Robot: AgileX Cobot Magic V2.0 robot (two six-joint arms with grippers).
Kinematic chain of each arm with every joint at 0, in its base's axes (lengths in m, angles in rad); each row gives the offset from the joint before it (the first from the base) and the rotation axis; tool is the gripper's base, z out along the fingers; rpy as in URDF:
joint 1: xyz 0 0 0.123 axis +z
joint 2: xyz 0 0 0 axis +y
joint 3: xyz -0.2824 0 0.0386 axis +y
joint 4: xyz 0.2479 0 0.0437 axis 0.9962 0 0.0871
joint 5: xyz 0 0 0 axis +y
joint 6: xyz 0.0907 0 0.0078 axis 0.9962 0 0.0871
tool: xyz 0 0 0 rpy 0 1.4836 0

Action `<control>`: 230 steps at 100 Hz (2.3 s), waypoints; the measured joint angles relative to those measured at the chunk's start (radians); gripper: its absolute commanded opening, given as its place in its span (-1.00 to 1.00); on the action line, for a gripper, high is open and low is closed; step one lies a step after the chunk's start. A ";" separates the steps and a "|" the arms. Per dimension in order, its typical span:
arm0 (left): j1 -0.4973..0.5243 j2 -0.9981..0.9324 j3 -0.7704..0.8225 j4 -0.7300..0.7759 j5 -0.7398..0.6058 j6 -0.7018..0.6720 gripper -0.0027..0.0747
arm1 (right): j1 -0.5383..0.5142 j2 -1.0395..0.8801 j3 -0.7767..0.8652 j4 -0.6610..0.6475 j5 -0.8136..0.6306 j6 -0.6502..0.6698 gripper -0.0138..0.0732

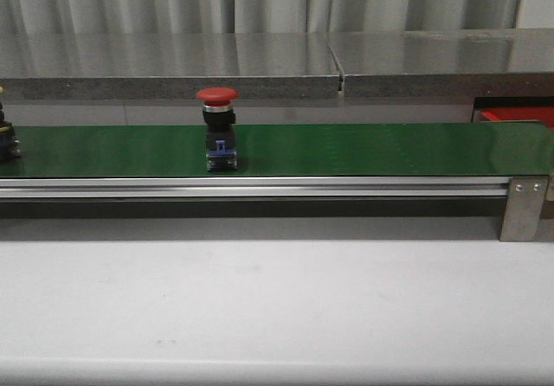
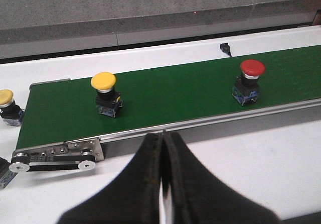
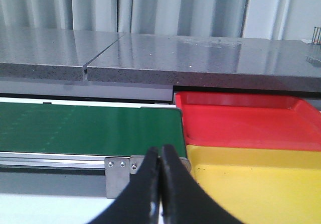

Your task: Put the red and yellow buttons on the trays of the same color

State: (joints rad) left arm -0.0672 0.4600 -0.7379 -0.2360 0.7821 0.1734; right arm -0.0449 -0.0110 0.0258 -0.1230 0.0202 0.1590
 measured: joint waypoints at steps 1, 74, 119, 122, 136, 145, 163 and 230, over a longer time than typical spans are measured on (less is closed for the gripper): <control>0.000 -0.004 0.005 0.000 0.002 0.000 -0.98 | 0.000 0.000 0.000 0.000 0.000 0.000 -0.83; 0.000 -0.094 0.044 -0.002 0.023 0.000 -0.98 | 0.000 0.012 -0.076 -0.007 -0.013 0.000 -0.83; 0.000 -0.094 0.044 -0.002 0.023 0.000 -0.98 | 0.004 0.422 -0.417 -0.008 0.119 0.000 -0.83; 0.000 -0.094 0.044 -0.002 0.023 0.000 -0.98 | 0.009 0.457 -0.450 -0.010 0.138 0.000 -0.83; 0.000 -0.094 0.044 -0.002 0.023 0.000 -0.98 | 0.039 0.626 -0.572 -0.010 0.202 0.000 -0.83; 0.000 -0.094 0.044 -0.002 0.023 0.000 -0.98 | 0.068 0.729 -0.645 -0.010 0.234 0.000 -0.79; 0.000 -0.094 0.044 -0.002 0.023 0.000 -0.98 | 0.150 0.896 -0.778 -0.010 0.282 0.000 -0.12; 0.000 -0.094 0.044 -0.002 0.023 0.002 -0.98 | 0.429 1.426 -1.359 0.045 0.787 -0.037 0.67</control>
State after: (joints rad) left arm -0.0672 0.3659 -0.6937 -0.2382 0.8056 0.1751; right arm 0.3839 1.4153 -1.3336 -0.0779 0.8072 0.1215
